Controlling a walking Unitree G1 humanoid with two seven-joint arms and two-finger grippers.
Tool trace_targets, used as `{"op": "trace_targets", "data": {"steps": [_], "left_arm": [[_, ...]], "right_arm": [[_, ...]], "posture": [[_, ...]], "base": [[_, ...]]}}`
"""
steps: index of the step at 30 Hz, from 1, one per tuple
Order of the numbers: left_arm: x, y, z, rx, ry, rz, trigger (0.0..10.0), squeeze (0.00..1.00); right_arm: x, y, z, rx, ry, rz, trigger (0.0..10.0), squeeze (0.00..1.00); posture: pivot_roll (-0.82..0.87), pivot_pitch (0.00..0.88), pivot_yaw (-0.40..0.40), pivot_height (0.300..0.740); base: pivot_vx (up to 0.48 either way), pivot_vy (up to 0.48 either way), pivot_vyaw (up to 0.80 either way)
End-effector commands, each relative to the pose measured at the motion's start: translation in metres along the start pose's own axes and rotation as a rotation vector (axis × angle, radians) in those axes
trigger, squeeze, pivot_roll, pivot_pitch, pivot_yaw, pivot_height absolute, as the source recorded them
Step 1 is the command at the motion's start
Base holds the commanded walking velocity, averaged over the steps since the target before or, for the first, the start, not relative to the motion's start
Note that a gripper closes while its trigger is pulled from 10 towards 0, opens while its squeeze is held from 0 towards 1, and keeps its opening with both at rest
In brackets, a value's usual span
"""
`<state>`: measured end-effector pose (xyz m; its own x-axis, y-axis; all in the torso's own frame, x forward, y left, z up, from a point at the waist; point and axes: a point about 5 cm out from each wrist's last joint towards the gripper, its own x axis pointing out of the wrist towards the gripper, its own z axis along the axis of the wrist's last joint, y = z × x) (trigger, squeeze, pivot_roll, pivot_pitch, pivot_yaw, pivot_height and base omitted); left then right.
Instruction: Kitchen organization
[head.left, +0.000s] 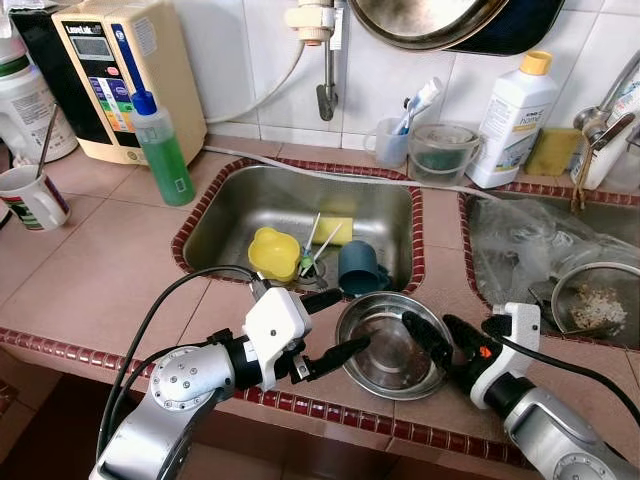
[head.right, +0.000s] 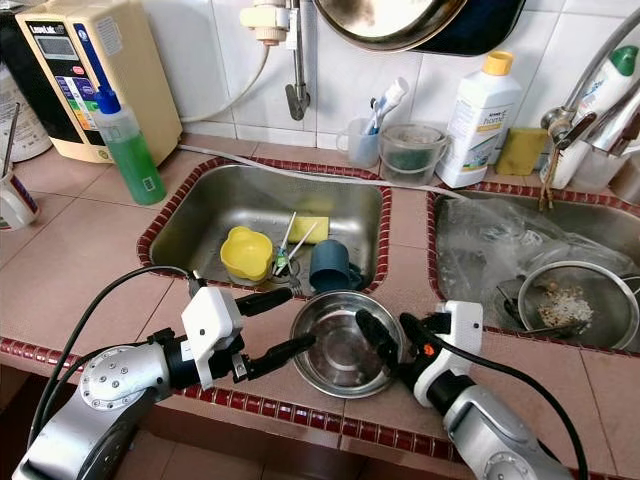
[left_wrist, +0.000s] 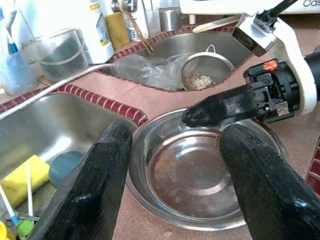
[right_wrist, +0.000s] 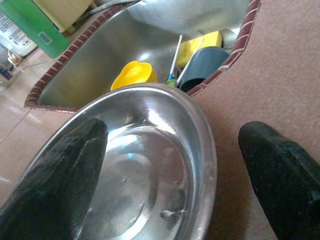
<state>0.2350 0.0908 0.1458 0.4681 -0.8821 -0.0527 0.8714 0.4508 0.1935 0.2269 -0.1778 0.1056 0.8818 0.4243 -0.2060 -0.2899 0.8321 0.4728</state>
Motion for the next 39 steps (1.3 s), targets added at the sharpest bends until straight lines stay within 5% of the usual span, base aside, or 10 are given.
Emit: {"op": "trace_targets", "data": {"steps": [1, 4, 5, 8, 15, 20, 22, 33, 34, 39], "left_arm": [[-0.001, 0.003, 0.005, 0.016, -0.007, -0.003, 10.0, 0.00], [-0.001, 0.002, 0.006, 0.015, -0.007, -0.005, 10.0, 0.00], [-0.001, 0.002, 0.006, 0.014, -0.007, -0.006, 10.0, 0.00], [-0.001, 0.002, 0.006, 0.014, -0.007, -0.007, 10.0, 0.00], [0.000, 0.004, 0.007, 0.019, -0.008, -0.005, 10.0, 0.00], [0.000, 0.005, 0.008, 0.023, -0.008, -0.008, 10.0, 0.00], [0.000, 0.007, 0.009, 0.025, -0.007, -0.007, 10.0, 0.00], [0.001, 0.007, 0.009, 0.026, -0.007, -0.012, 10.0, 0.00], [0.001, 0.007, 0.009, 0.025, -0.007, -0.012, 10.0, 0.00], [0.001, 0.008, 0.009, 0.023, -0.008, -0.011, 10.0, 0.00]], "right_arm": [[-0.001, 0.007, 0.003, 0.030, -0.018, 0.043, 10.0, 0.00], [-0.001, 0.008, 0.006, 0.071, -0.040, 0.056, 9.0, 0.00], [-0.001, 0.008, 0.008, 0.087, -0.046, 0.056, 4.8, 0.00], [0.000, 0.007, 0.012, 0.130, -0.070, 0.053, 2.8, 0.00], [0.002, 0.007, 0.018, 0.184, -0.088, 0.068, 0.5, 0.00], [0.002, 0.008, 0.019, 0.208, -0.086, 0.066, 2.7, 0.00], [0.002, 0.007, 0.019, 0.218, -0.071, 0.048, 10.0, 0.00], [0.000, 0.005, 0.014, 0.232, -0.028, 0.050, 10.0, 0.00], [-0.001, 0.005, 0.015, 0.247, -0.030, 0.062, 10.0, 1.00], [-0.001, 0.004, 0.017, 0.261, -0.026, 0.063, 10.0, 1.00]], "posture": [[-0.22, 0.046, 0.039, 0.740], [-0.22, 0.050, 0.039, 0.740], [-0.22, 0.051, 0.041, 0.740], [-0.22, 0.053, 0.041, 0.740], [-0.23, 0.059, 0.050, 0.740], [-0.23, 0.061, 0.050, 0.740], [-0.23, 0.066, 0.053, 0.740], [-0.23, 0.069, 0.054, 0.740], [-0.23, 0.068, 0.054, 0.740], [-0.23, 0.068, 0.053, 0.740]], "base": [[0.000, 0.000, 0.00], [0.000, 0.000, 0.00], [0.000, 0.000, 0.00], [0.000, 0.000, 0.00], [0.000, 0.000, 0.00], [0.000, 0.000, 0.00], [0.000, 0.000, 0.00], [0.000, 0.000, 0.00], [0.000, 0.000, 0.00], [0.000, 0.000, 0.00]]}}
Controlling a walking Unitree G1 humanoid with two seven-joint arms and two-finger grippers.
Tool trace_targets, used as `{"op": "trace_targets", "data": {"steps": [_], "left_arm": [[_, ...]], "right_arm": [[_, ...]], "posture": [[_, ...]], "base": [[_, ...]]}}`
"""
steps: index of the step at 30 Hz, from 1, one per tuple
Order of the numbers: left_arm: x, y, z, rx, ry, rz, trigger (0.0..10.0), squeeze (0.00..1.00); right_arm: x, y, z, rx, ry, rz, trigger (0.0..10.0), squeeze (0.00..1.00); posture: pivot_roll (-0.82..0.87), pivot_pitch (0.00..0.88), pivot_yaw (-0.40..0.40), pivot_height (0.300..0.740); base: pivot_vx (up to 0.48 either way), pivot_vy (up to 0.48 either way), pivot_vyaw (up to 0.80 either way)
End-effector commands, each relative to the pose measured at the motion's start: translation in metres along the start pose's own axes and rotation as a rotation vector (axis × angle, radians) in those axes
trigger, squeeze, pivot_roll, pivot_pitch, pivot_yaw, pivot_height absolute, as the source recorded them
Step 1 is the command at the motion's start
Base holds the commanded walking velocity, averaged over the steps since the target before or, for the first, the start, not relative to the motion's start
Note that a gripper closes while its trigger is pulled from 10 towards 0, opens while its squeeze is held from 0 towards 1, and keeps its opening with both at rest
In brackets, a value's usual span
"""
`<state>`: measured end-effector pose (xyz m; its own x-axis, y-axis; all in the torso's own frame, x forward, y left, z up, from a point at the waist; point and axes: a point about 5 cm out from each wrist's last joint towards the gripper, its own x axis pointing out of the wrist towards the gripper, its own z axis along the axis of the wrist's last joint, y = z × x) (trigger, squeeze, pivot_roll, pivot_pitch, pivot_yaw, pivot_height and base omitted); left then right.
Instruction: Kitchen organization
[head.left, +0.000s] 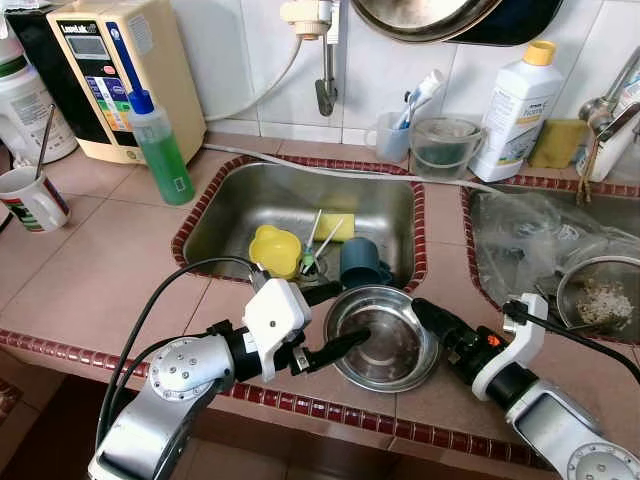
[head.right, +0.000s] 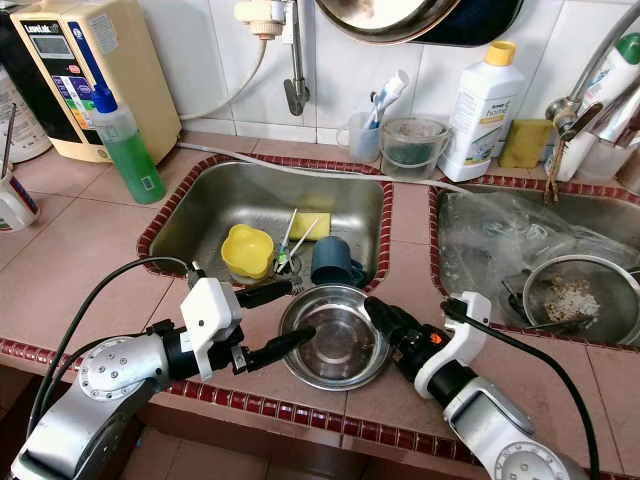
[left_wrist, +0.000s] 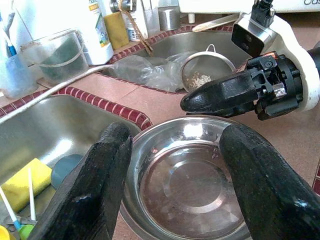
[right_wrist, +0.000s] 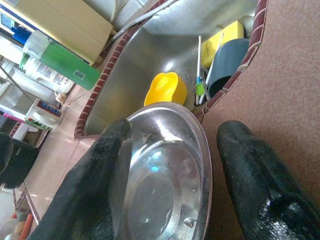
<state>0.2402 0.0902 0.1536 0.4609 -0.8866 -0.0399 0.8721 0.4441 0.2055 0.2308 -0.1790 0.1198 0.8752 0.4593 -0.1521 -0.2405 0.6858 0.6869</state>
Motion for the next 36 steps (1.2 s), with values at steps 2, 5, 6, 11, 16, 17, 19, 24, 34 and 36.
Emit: {"op": "trace_targets", "data": {"steps": [2, 5, 6, 11, 16, 17, 19, 24, 34, 36], "left_arm": [[-0.001, 0.002, 0.002, 0.009, 0.004, -0.006, 10.0, 0.00], [-0.001, 0.001, 0.002, 0.008, 0.003, -0.006, 10.0, 0.00], [0.000, 0.002, 0.002, 0.007, 0.002, -0.006, 10.0, 0.00], [0.001, 0.001, 0.003, 0.005, -0.001, -0.006, 10.0, 0.00], [0.001, 0.002, 0.003, 0.005, -0.002, -0.003, 10.0, 0.00], [0.001, 0.002, 0.003, 0.004, -0.003, -0.002, 10.0, 0.00], [0.001, 0.001, 0.004, 0.001, -0.004, -0.001, 10.0, 0.00], [-0.003, -0.002, 0.001, -0.011, 0.012, -0.012, 10.0, 0.00], [-0.009, -0.008, -0.001, -0.009, 0.027, -0.052, 10.0, 0.00], [-0.010, -0.007, 0.000, -0.009, 0.026, -0.053, 10.0, 0.00]], "right_arm": [[-0.002, 0.001, 0.002, 0.001, 0.011, 0.008, 10.0, 1.00], [-0.002, 0.001, 0.002, 0.003, 0.022, 0.016, 10.0, 1.00], [-0.002, 0.001, 0.002, 0.004, 0.027, 0.016, 10.0, 1.00], [-0.004, 0.002, -0.003, 0.007, 0.104, 0.027, 10.0, 0.93], [-0.005, 0.002, -0.007, 0.012, 0.167, 0.035, 10.0, 0.00], [-0.005, 0.002, -0.008, 0.007, 0.181, 0.027, 10.0, 0.00], [-0.005, -0.001, -0.010, 0.029, 0.203, 0.013, 10.0, 0.00], [-0.006, -0.004, -0.008, 0.045, 0.207, 0.006, 10.0, 0.00], [-0.008, -0.007, -0.007, 0.117, 0.213, 0.006, 0.0, 0.00], [-0.008, -0.007, -0.007, 0.126, 0.219, 0.011, 0.0, 0.00]], "posture": [[-0.23, 0.069, 0.052, 0.740], [-0.24, 0.070, 0.052, 0.740], [-0.24, 0.069, 0.051, 0.740], [-0.24, 0.075, 0.047, 0.740], [-0.24, 0.080, 0.041, 0.740], [-0.24, 0.083, 0.039, 0.740], [-0.24, 0.082, 0.035, 0.740], [-0.24, 0.084, 0.031, 0.740], [-0.23, 0.082, 0.026, 0.740], [-0.23, 0.079, 0.025, 0.740]], "base": [[0.000, 0.000, 0.00], [0.000, 0.000, 0.00], [0.000, 0.000, 0.00], [0.000, 0.000, 0.00], [0.000, 0.000, 0.00], [0.000, 0.000, 0.00], [0.000, 0.000, 0.00], [0.000, 0.000, 0.00], [0.000, 0.000, 0.00], [0.000, 0.000, 0.00]]}}
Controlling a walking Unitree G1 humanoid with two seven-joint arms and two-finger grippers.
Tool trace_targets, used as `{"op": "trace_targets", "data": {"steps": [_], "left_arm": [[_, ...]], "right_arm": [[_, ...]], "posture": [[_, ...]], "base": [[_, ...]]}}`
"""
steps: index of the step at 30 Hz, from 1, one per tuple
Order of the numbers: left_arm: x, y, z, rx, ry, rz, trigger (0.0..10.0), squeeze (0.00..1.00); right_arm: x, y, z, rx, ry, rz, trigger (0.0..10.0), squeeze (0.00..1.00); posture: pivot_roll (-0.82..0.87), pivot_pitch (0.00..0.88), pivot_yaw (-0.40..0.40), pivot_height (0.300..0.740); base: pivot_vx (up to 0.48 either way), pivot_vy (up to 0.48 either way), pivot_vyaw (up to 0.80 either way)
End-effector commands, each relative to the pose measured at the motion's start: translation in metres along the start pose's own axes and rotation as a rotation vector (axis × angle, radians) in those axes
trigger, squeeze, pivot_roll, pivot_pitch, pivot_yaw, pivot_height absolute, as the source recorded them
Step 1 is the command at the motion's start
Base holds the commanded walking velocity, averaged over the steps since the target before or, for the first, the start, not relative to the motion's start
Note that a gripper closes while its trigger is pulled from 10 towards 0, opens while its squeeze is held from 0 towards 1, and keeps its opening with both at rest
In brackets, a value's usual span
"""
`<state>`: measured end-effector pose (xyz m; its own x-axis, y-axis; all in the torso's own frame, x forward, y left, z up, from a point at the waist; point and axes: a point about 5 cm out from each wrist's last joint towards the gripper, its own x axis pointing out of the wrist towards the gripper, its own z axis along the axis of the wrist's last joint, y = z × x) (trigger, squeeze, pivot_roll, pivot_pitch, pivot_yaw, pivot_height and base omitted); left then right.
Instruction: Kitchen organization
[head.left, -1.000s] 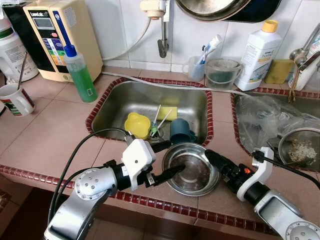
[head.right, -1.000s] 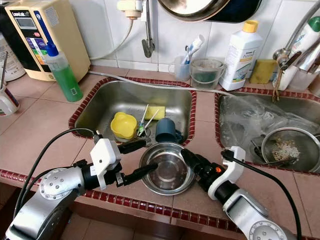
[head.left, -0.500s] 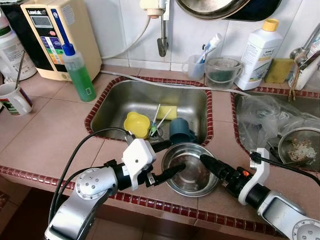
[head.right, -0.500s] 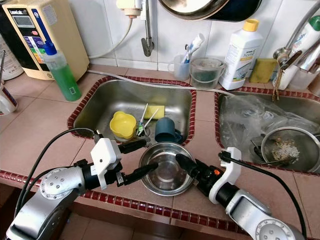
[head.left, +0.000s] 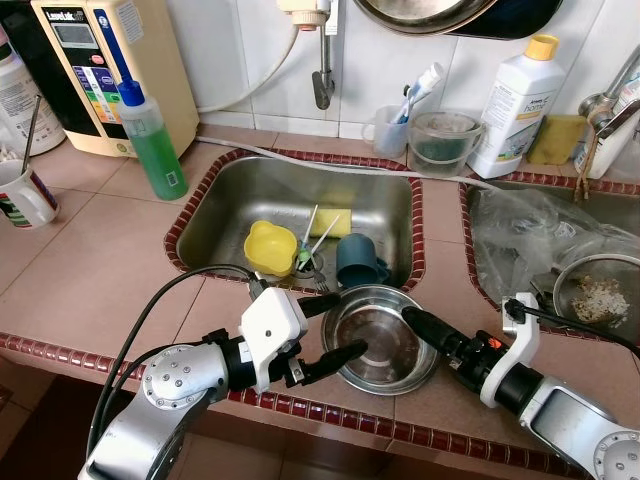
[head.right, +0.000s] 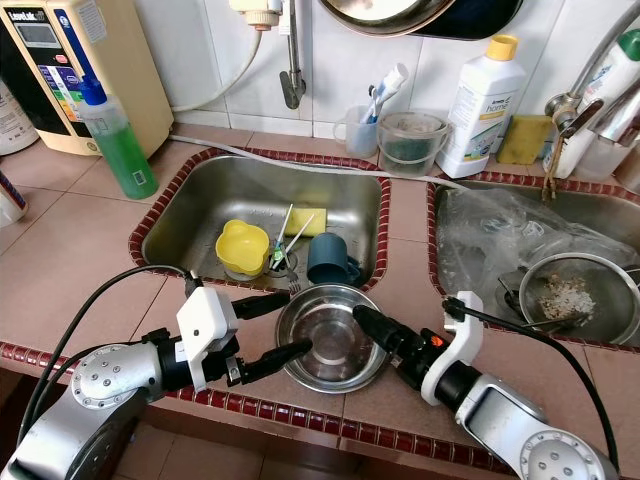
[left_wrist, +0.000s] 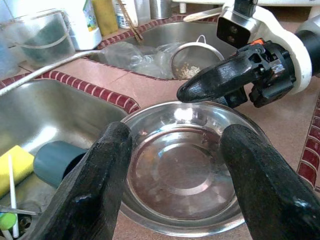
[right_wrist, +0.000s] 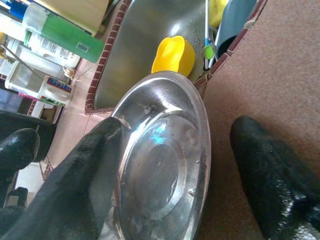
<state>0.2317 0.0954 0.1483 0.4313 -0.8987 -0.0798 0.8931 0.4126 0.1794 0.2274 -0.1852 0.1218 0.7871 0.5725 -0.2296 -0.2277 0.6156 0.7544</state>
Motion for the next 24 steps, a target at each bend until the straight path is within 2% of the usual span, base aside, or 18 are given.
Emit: {"op": "trace_targets", "data": {"steps": [1, 24], "left_arm": [[-0.001, -0.001, 0.005, 0.016, -0.007, -0.014, 10.0, 0.00], [-0.002, -0.007, 0.004, 0.004, -0.009, -0.034, 10.0, 0.00]], "right_arm": [[-0.001, -0.005, -0.011, 0.037, 0.061, -0.028, 0.0, 0.00], [-0.015, -0.008, -0.011, 0.042, 0.096, -0.048, 0.0, 0.00]], "posture": [[-0.23, 0.079, 0.024, 0.740], [-0.25, 0.078, 0.023, 0.740]], "base": [[0.000, 0.000, 0.00], [0.000, 0.000, 0.00]]}}
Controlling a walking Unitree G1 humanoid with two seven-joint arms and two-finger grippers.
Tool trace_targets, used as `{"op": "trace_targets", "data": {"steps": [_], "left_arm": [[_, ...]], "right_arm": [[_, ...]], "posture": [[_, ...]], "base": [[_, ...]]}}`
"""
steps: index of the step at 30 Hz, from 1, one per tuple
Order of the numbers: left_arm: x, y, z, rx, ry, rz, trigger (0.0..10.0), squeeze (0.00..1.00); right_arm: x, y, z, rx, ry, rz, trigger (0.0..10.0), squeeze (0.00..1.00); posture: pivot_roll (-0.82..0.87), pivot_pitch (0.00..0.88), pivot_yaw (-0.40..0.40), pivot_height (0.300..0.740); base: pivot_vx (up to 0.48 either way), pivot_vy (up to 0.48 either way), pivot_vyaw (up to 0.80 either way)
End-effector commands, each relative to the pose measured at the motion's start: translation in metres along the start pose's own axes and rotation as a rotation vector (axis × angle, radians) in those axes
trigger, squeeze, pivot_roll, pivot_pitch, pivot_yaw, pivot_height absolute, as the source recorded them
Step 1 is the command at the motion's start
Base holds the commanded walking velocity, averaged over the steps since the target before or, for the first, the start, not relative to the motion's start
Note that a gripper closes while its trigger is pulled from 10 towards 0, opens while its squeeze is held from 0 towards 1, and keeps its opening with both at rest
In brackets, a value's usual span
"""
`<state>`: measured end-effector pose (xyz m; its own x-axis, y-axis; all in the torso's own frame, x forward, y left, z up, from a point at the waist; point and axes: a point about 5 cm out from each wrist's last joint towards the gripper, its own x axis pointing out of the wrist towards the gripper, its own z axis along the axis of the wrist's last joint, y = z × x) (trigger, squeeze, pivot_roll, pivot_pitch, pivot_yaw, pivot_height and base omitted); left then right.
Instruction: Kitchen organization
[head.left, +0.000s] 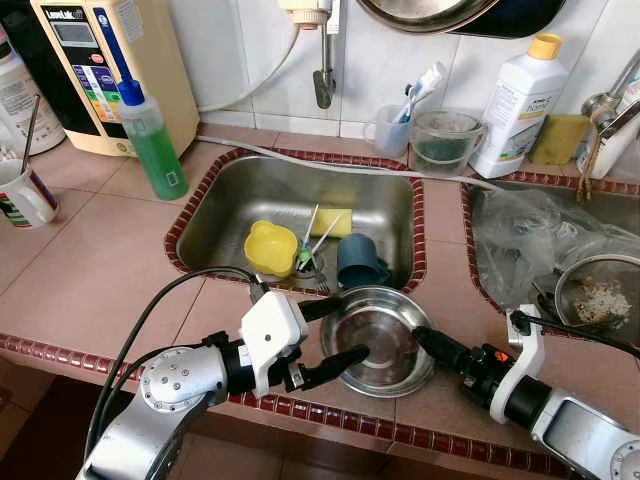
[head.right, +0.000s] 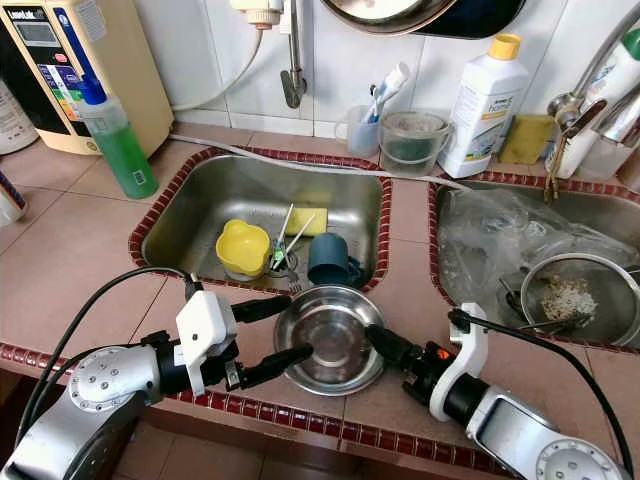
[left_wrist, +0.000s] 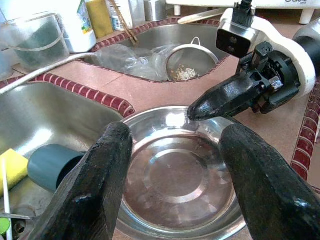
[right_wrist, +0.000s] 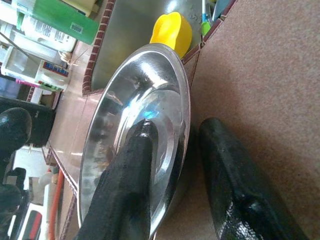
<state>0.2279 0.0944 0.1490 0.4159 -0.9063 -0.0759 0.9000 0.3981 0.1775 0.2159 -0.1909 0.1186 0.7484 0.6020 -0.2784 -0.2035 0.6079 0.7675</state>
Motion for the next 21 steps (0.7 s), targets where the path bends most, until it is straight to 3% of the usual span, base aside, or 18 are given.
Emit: {"op": "trace_targets", "data": {"steps": [1, 21], "left_arm": [[-0.0011, -0.0030, 0.0024, 0.003, -0.002, -0.018, 10.0, 0.00], [-0.0018, 0.0019, 0.0045, -0.034, -0.016, 0.008, 10.0, 0.00]], "right_arm": [[-0.0034, -0.0055, -0.0054, 0.018, 0.028, -0.038, 0.0, 0.00], [-0.0065, -0.0074, 0.0024, 0.019, 0.001, -0.049, 0.0, 0.00]], "posture": [[-0.25, 0.079, 0.023, 0.740], [-0.25, 0.081, 0.023, 0.740]], "base": [[0.000, 0.000, 0.00], [0.000, 0.000, 0.00]]}}
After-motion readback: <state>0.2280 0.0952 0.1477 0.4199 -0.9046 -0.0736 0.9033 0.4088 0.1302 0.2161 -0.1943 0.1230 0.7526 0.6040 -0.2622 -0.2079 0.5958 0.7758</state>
